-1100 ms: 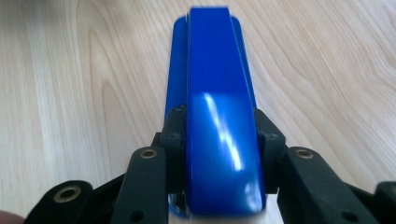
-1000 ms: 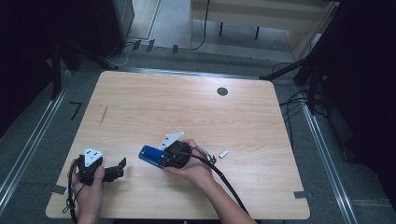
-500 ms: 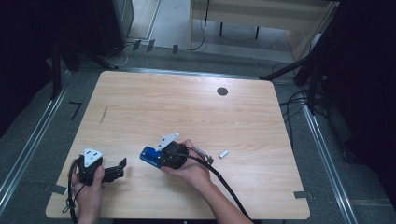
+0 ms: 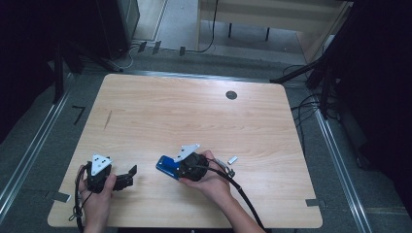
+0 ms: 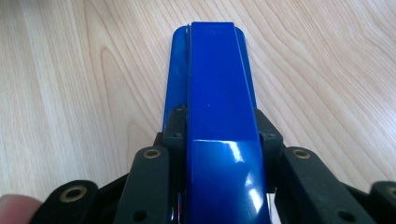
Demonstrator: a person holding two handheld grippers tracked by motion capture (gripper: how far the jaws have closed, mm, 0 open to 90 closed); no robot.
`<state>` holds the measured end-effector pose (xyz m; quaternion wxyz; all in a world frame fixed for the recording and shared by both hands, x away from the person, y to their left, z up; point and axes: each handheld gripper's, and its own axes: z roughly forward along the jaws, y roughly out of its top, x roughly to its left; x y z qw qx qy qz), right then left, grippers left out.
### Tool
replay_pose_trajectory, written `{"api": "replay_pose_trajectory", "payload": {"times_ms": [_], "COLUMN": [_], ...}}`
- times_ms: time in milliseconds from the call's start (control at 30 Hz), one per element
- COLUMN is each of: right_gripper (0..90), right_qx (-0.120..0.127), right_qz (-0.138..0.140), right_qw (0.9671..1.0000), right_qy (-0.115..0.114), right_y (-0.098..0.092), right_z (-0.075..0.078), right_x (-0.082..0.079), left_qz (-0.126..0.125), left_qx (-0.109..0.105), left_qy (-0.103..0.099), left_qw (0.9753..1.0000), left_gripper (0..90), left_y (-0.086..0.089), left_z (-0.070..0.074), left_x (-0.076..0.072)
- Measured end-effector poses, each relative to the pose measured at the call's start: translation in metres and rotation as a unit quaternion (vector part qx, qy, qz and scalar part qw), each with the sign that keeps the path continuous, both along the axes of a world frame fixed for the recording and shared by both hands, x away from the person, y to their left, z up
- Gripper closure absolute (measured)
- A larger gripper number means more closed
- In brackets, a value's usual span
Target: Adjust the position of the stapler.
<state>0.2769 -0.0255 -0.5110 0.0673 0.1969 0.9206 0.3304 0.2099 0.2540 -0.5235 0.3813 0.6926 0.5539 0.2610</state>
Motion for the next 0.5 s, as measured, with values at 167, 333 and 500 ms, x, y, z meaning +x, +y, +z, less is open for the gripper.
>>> {"api": "replay_pose_trajectory", "payload": {"times_ms": [167, 333, 500], "right_gripper": [67.1, 67.1, 60.5], "right_qx": [0.001, -0.001, 0.0], "right_qz": [-0.005, -0.008, -0.013], "right_qw": [1.0, 1.0, 0.9999], "right_qy": [-0.001, -0.002, -0.011], "right_y": [-0.011, -0.02, -0.028], "right_z": [-0.001, -0.001, -0.001], "right_x": [-0.004, -0.009, -0.017], "left_qz": [-0.016, -0.032, -0.061], "left_qx": [-0.001, -0.01, -0.011], "left_qy": [-0.002, -0.008, -0.011], "left_qw": [0.9999, 0.9994, 0.998], "left_gripper": [0.0, 0.0, 0.0], "left_y": [-0.008, -0.014, -0.028], "left_z": [0.001, 0.003, 0.005], "left_x": [-0.001, -0.002, -0.004]}}
